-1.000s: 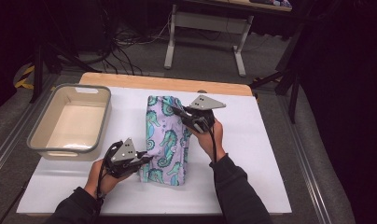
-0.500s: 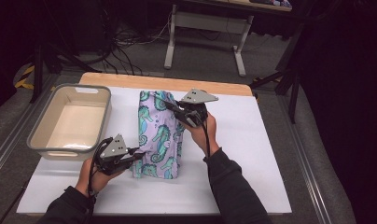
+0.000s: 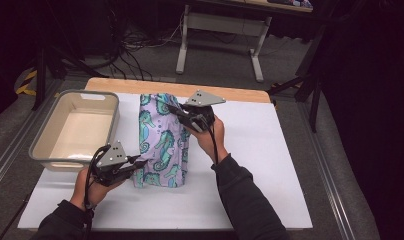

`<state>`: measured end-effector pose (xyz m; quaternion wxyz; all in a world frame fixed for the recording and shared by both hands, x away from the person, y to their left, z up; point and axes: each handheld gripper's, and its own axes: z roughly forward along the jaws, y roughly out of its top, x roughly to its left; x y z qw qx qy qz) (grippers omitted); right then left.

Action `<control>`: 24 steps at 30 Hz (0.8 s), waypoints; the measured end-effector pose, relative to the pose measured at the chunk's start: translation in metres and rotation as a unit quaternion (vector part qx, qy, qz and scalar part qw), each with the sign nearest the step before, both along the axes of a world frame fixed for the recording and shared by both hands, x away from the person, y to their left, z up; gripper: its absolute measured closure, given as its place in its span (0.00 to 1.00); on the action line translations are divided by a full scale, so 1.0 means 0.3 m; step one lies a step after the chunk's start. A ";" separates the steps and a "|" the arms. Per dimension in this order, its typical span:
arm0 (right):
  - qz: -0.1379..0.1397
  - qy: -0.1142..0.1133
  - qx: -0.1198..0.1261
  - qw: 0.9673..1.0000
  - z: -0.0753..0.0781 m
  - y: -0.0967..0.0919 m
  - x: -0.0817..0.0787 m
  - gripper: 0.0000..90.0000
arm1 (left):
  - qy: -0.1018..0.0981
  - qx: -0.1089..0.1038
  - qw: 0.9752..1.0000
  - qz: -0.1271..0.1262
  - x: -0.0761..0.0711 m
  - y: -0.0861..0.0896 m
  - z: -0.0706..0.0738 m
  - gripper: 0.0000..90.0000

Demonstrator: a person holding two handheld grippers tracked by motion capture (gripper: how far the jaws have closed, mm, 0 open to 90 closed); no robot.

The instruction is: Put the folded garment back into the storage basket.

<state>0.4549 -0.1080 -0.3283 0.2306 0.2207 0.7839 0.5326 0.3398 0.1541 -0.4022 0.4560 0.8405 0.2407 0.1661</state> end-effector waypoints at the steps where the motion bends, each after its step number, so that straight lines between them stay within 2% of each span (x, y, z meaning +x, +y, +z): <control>1: 0.001 0.000 0.001 1.000 0.001 0.005 0.001 0.91 | -0.003 0.003 1.000 0.000 0.000 0.006 0.004 0.88; 8: 0.007 -0.007 0.008 1.000 0.023 0.045 0.008 0.91 | -0.004 -0.003 1.000 0.017 0.005 0.051 0.029 0.88; 16: 0.017 -0.020 0.011 1.000 0.065 0.085 -0.002 0.91 | -0.008 -0.005 0.999 0.031 -0.001 0.068 0.024 0.88; 24: 0.030 -0.031 0.021 0.999 0.112 0.135 -0.001 0.91 | -0.024 -0.011 0.998 0.055 -0.016 0.129 0.068 0.88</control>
